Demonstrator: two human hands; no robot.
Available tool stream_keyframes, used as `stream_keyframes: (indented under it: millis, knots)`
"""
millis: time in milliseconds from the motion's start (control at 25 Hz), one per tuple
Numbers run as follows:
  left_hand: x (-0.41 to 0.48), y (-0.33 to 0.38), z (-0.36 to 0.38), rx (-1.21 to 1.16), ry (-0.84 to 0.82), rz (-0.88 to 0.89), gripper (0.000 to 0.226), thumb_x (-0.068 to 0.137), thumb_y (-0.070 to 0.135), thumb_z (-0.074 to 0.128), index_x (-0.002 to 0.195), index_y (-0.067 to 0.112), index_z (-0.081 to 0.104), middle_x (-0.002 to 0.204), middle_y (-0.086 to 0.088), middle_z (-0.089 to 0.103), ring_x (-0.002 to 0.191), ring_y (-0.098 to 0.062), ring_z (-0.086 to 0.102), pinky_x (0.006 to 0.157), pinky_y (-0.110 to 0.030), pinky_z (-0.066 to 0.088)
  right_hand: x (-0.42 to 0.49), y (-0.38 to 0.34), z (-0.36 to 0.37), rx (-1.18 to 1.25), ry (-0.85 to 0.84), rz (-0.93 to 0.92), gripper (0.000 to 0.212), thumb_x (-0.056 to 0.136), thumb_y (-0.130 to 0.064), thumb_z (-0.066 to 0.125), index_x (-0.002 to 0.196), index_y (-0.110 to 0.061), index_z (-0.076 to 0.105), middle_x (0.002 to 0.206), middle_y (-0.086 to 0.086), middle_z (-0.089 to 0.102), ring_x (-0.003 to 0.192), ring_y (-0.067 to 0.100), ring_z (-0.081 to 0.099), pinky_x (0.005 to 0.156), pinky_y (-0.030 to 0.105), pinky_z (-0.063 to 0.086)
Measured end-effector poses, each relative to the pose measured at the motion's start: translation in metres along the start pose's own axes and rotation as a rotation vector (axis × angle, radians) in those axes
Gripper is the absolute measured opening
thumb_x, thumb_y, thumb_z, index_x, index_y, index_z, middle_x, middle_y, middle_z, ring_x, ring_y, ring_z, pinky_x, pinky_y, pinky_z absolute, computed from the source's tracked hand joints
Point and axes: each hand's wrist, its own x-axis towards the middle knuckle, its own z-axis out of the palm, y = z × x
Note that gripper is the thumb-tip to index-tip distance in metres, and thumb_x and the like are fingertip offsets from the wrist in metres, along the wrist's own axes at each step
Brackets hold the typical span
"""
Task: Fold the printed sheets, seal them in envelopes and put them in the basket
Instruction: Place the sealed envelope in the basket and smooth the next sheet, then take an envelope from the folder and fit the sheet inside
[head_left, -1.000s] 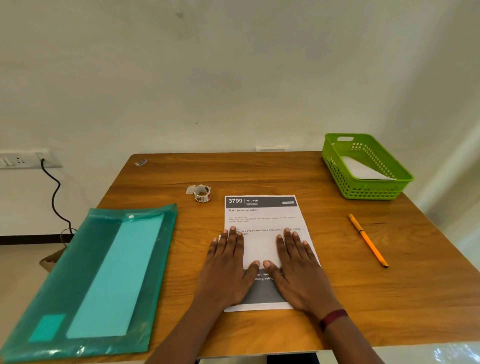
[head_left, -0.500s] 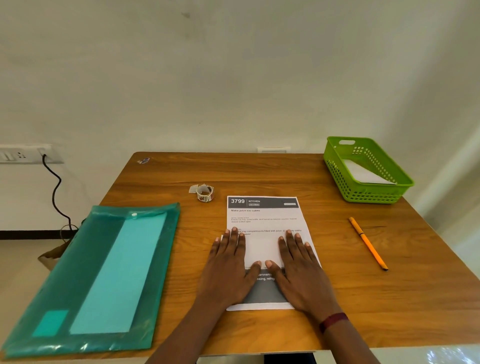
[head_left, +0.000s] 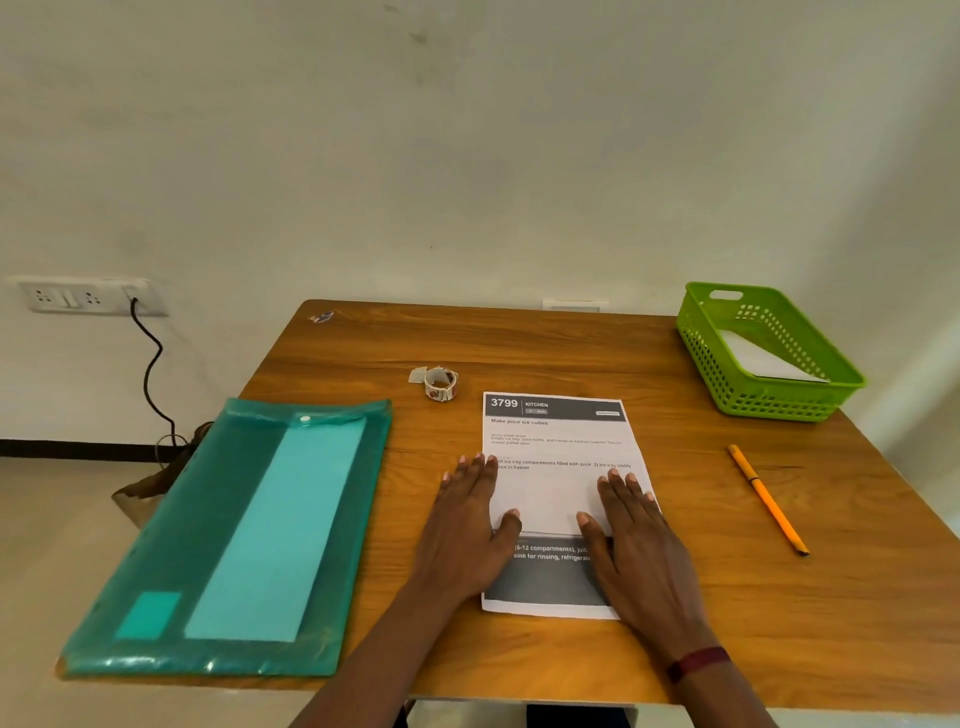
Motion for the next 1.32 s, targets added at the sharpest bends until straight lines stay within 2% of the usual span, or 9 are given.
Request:
stream_keyframes:
  millis: [160,320,520,680,760,880,1080,1160,1320]
  knots:
    - [-0.001,-0.004,-0.007,-0.013,0.000,-0.012,0.069,0.099,0.039,0.047,0.156,0.020,0.014,0.163,0.003,0.013,0.150,-0.012,0.002,0.116,-0.022,-0.006,-0.001,0.001,-0.002,0.040,0.032,-0.019,0.059,0.096,-0.048,0.031,0.133,-0.010,0.058,0.136,0.010,0.058,0.129,0.023,0.053,0.103,0.036,0.041]
    - [0.006,-0.012,-0.035,-0.010,0.055,-0.041,0.069,0.099,0.041,0.048,0.156,0.022,0.014,0.163,0.005,0.012,0.150,-0.012,0.002,0.116,-0.025,-0.001,0.007,-0.020,-0.013,0.088,0.120,-0.115,0.052,0.094,-0.045,0.038,0.122,-0.012,0.067,0.124,0.007,0.067,0.115,0.022,0.064,0.083,0.034,0.056]
    - [0.013,-0.044,-0.094,0.018,0.199,-0.187,0.069,0.097,0.043,0.052,0.155,0.026,0.019,0.162,0.006,0.015,0.150,-0.017,0.010,0.118,-0.035,0.014,0.047,-0.085,-0.025,0.114,0.065,-0.382,0.038,0.094,-0.042,0.049,0.119,-0.020,0.067,0.114,-0.001,0.072,0.099,0.017,0.070,0.072,0.030,0.057]
    - [0.002,-0.095,-0.134,0.060,0.287,-0.281,0.065,0.097,0.033,0.056,0.153,0.015,0.027,0.160,-0.003,0.026,0.150,-0.020,0.014,0.120,-0.037,0.013,0.077,-0.145,-0.012,0.176,-0.200,-0.587,0.043,0.098,-0.043,0.042,0.132,-0.022,0.058,0.127,-0.001,0.065,0.109,0.019,0.062,0.084,0.034,0.053]
    - [-0.006,-0.123,-0.147,0.079,0.309,-0.354,0.064,0.096,0.029,0.057,0.151,0.010,0.031,0.157,-0.008,0.032,0.149,-0.024,0.018,0.120,-0.040,0.014,0.087,-0.169,0.003,0.178,-0.255,-0.657,0.040,0.098,-0.038,0.044,0.132,-0.021,0.057,0.126,0.001,0.064,0.110,0.021,0.060,0.084,0.038,0.053]
    - [-0.020,-0.158,-0.162,0.122,0.332,-0.473,0.063,0.093,0.026,0.058,0.148,0.005,0.037,0.151,-0.015,0.041,0.144,-0.031,0.029,0.118,-0.045,0.024,0.108,-0.204,0.026,0.168,-0.186,-0.676,0.034,0.098,-0.032,0.049,0.126,-0.018,0.061,0.118,0.004,0.063,0.108,0.022,0.057,0.081,0.037,0.052]
    - [-0.027,-0.181,-0.166,0.170,0.327,-0.575,0.053,0.092,0.029,0.055,0.138,0.005,0.047,0.133,-0.014,0.056,0.120,-0.031,0.052,0.102,-0.046,0.042,0.148,-0.245,0.061,0.091,-0.120,-0.626,0.038,0.094,-0.035,0.057,0.130,-0.020,0.059,0.125,0.005,0.057,0.117,0.025,0.048,0.093,0.040,0.043]
    - [-0.025,-0.187,-0.162,0.169,0.337,-0.587,0.052,0.090,0.032,0.054,0.135,0.005,0.049,0.127,-0.013,0.059,0.114,-0.028,0.054,0.097,-0.045,0.047,0.157,-0.256,0.073,0.084,-0.122,-0.596,0.040,0.094,-0.036,0.057,0.132,-0.022,0.057,0.124,0.005,0.056,0.116,0.026,0.048,0.094,0.041,0.041]
    - [-0.024,-0.195,-0.151,0.208,0.397,-0.615,0.058,0.091,0.037,0.052,0.140,0.005,0.046,0.134,-0.012,0.055,0.121,-0.026,0.050,0.101,-0.043,0.044,0.166,-0.275,0.089,0.073,-0.104,-0.580,0.037,0.094,-0.039,0.055,0.128,-0.023,0.060,0.114,0.004,0.058,0.109,0.025,0.050,0.091,0.041,0.040]
